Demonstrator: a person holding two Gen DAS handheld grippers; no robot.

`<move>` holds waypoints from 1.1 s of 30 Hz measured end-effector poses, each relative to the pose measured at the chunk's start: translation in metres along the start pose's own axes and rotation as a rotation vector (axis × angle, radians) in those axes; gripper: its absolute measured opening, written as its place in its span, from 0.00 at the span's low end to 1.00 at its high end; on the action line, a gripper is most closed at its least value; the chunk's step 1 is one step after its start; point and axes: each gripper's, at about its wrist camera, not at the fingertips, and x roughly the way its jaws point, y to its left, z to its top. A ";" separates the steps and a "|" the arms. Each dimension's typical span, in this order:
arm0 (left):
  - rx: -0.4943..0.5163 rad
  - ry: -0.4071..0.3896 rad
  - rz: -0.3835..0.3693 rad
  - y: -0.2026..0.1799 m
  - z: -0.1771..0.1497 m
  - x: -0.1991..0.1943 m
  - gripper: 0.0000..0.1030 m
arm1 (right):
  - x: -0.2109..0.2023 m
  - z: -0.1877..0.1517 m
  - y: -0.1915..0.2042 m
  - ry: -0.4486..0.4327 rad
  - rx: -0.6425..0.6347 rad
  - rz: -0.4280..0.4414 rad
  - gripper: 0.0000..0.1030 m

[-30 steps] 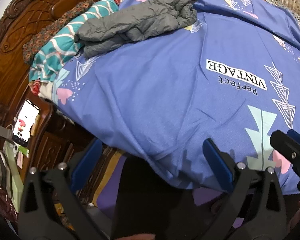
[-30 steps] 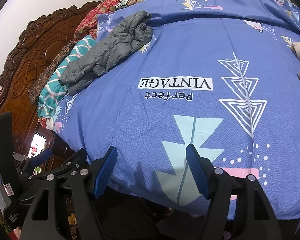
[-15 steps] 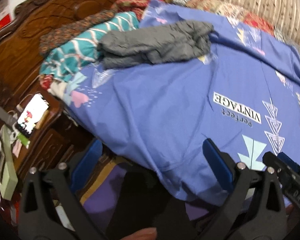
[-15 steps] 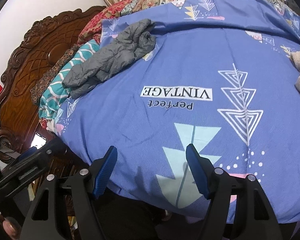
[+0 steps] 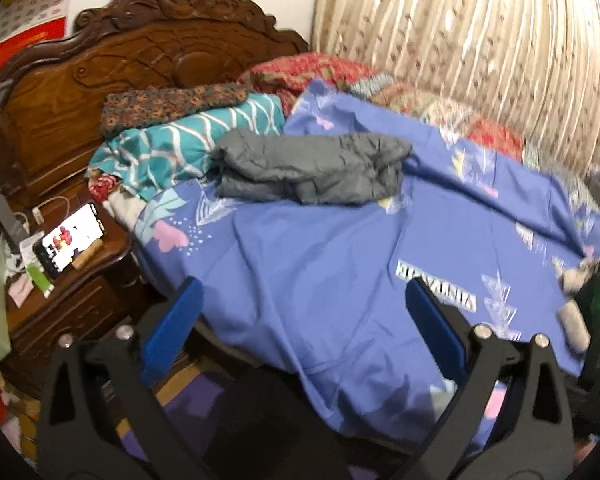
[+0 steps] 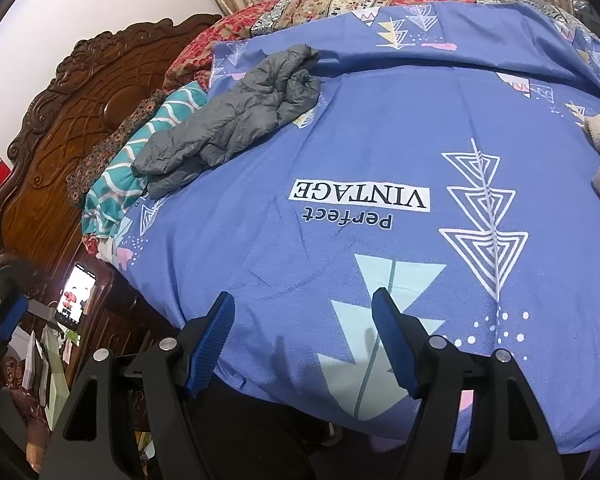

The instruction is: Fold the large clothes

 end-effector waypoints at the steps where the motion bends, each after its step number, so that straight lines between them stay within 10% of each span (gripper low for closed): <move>1: 0.004 0.009 -0.001 -0.001 -0.001 0.002 0.94 | -0.001 0.000 -0.001 -0.002 0.002 -0.001 0.87; 33: 0.060 0.153 0.106 -0.004 0.015 0.045 0.94 | 0.007 0.001 -0.015 0.028 0.043 0.014 0.87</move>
